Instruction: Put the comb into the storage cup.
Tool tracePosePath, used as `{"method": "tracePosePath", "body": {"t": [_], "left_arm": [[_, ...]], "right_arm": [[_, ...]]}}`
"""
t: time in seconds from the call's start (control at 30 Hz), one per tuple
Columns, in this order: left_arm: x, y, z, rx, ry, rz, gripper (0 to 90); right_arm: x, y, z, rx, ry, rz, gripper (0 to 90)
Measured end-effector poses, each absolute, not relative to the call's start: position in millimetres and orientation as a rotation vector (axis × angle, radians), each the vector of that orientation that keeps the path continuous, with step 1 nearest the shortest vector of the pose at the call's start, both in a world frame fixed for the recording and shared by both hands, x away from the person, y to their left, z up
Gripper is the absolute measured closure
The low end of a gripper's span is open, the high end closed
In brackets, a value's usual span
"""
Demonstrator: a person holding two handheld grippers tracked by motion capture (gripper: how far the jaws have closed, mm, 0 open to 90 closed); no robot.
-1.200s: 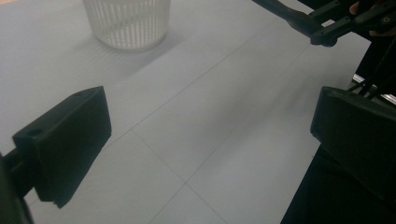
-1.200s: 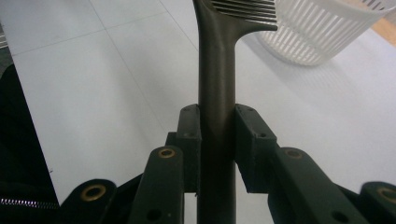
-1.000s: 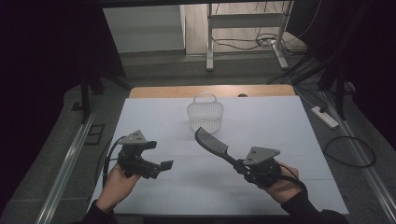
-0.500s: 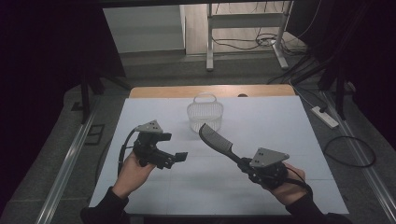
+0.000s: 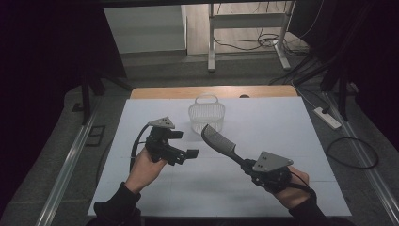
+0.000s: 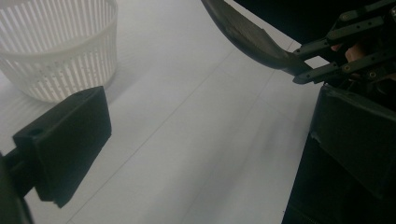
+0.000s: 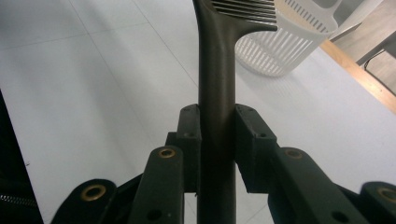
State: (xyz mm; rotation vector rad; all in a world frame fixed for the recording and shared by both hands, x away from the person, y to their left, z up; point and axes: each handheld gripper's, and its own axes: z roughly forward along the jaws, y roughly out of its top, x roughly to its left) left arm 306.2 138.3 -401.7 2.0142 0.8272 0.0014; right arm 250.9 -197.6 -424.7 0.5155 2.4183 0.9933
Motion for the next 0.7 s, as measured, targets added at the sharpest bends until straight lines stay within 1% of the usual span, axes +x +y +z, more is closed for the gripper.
{"method": "tracePosePath", "body": {"t": [0.23,0.5,0.7], "left_arm": [[302,135,-406,2.01,0.82,-0.009,0.0],[301,129,-410,2.007,0.816,-0.052,0.0],[303,127,-411,1.993,0.809,-0.11,0.0]], "right_arm": [[250,-192,-428,0.496,2.438,0.997,72.5],[245,-185,-429,0.459,2.442,1.015,72.5],[242,-180,-431,0.426,2.445,1.027,72.5]]}}
